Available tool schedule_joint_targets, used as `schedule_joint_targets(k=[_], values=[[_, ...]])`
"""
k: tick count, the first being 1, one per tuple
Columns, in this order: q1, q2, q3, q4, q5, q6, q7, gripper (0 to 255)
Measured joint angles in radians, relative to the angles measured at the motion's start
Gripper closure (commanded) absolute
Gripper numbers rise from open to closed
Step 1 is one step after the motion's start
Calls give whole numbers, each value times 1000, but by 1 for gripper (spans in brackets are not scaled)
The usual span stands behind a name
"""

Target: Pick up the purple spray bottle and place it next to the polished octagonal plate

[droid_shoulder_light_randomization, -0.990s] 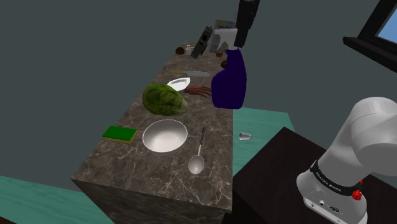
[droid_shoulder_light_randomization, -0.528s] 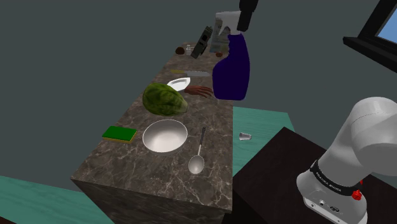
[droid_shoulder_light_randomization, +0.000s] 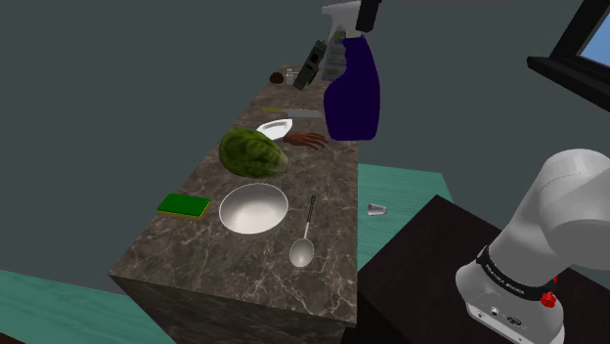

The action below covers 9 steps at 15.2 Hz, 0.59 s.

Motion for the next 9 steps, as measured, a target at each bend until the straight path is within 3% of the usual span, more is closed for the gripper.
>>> schedule_joint_targets(k=[9], values=[[-41, 168, -74, 3, -30, 151, -130, 255]])
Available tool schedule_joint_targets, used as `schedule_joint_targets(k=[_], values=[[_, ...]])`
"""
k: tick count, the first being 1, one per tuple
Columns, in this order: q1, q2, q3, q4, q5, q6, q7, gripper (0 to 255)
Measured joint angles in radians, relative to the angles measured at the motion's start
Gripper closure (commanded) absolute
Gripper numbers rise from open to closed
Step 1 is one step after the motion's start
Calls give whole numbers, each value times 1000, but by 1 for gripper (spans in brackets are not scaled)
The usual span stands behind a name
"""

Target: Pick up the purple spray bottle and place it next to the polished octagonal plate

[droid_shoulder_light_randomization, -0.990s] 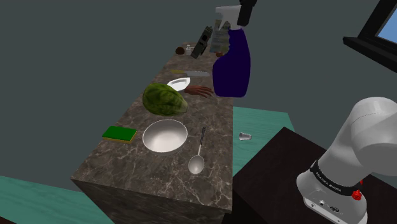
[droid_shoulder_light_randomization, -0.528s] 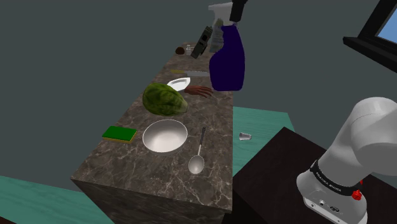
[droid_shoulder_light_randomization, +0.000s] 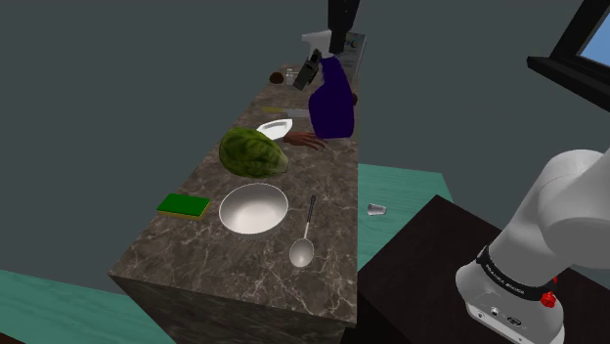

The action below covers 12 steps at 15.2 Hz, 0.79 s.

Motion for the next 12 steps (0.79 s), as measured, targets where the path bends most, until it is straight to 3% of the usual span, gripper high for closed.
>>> schedule_joint_targets(k=[6, 12], values=[[-27, 154, -39, 67, -6, 79, -74, 255], [-57, 337, -69, 201, 1, 123, -140, 255]])
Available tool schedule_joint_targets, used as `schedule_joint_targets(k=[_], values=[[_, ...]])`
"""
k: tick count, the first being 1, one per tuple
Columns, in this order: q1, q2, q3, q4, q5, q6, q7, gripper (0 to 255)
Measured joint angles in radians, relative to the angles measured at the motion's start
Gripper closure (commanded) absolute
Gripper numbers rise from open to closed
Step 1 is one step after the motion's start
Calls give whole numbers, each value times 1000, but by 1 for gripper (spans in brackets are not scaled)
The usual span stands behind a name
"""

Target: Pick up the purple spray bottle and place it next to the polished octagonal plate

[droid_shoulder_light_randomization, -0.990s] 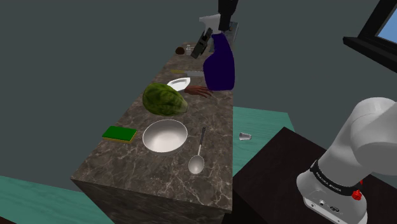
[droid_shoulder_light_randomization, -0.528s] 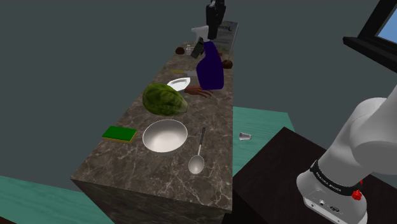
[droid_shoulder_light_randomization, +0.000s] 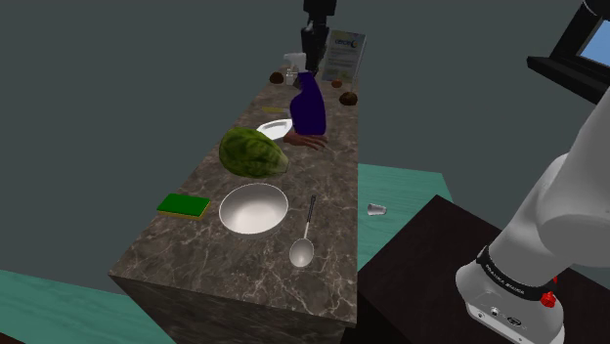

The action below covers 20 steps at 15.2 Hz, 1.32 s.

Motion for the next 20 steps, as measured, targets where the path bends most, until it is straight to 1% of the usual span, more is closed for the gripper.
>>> schedule_joint_targets(k=[2, 3, 4, 5, 20], values=[[-12, 52, -9, 30, 4, 20, -23, 255], [-19, 99, -13, 82, 7, 13, -34, 255], [-25, 128, -16, 110, 9, 13, -42, 255], [-26, 139, -17, 110, 10, 23, -45, 255], [-24, 147, -16, -84, 16, 225, -68, 255]])
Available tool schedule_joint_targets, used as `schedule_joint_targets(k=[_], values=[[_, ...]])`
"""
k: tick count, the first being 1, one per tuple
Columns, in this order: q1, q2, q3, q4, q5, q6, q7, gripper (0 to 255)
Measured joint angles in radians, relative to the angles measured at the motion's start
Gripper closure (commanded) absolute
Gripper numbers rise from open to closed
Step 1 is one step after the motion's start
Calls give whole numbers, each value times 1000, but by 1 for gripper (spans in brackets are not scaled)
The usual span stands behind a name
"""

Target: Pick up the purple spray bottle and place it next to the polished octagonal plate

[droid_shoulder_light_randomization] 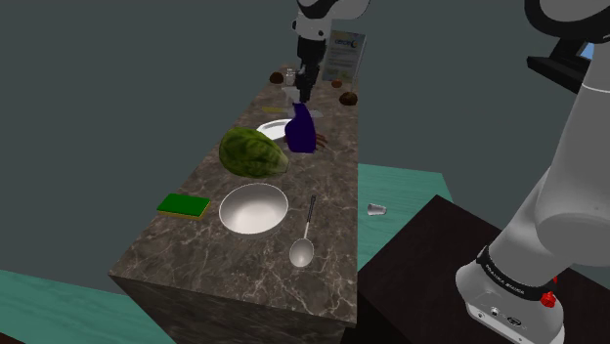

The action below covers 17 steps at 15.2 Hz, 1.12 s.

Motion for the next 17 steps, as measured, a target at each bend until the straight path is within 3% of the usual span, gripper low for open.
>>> schedule_joint_targets(k=[9, 15, 16, 17], values=[[0, 21, 1, -91, 6, 111, -14, 255], [1, 24, 2, -95, 7, 119, -14, 255], [1, 24, 2, -95, 7, 119, -14, 0], [1, 24, 2, -95, 7, 119, -14, 0]])
